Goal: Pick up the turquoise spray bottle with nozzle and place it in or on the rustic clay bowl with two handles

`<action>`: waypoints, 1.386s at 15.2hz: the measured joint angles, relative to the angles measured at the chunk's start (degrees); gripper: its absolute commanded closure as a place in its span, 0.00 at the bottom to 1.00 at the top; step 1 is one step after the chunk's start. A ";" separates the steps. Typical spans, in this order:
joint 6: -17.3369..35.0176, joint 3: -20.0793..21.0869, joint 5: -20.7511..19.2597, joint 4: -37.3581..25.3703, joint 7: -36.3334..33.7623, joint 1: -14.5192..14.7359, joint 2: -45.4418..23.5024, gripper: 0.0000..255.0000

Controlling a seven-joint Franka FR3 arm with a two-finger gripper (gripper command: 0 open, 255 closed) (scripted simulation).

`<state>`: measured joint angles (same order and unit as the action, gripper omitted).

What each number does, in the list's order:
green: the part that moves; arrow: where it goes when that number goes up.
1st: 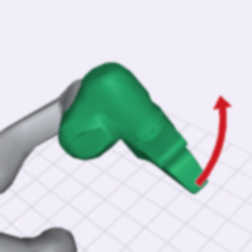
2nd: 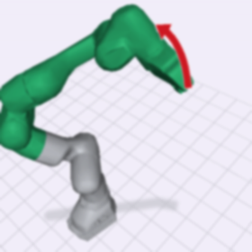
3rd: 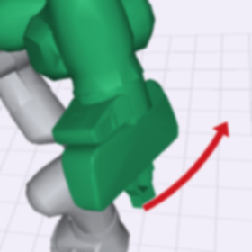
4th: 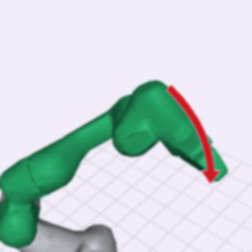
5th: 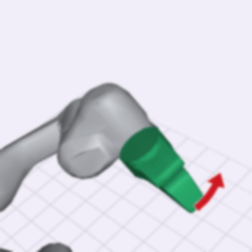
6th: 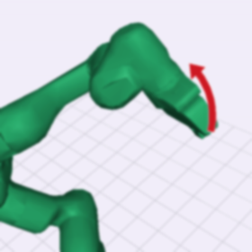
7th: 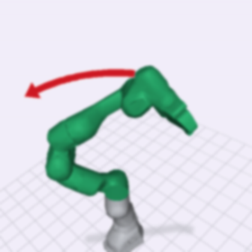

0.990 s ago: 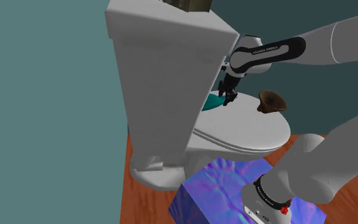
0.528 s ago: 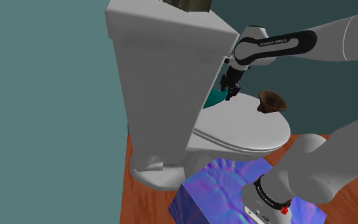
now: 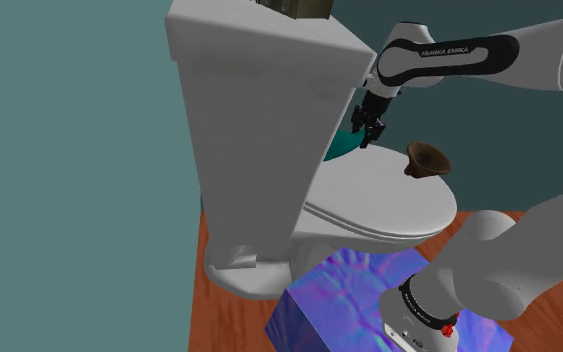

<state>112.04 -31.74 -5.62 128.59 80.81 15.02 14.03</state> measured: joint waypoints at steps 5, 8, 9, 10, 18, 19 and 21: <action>-3.91 0.51 -0.26 -2.94 -0.40 0.02 1.07 1.00; -6.30 0.89 -0.41 -4.72 -0.71 0.06 1.74 1.00; -6.95 1.04 -0.49 -5.10 -0.86 0.07 2.03 1.00; -7.28 0.69 -0.88 -4.97 -0.30 -0.31 2.55 1.00; -8.52 -5.02 -5.00 -3.89 8.12 -4.90 5.86 1.00; -8.21 -6.28 -5.16 -4.29 9.71 -5.32 5.26 1.00; -8.62 -7.93 -6.45 -4.07 12.19 -6.67 6.27 1.00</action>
<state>103.42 -39.68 -12.08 124.52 93.00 8.35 20.30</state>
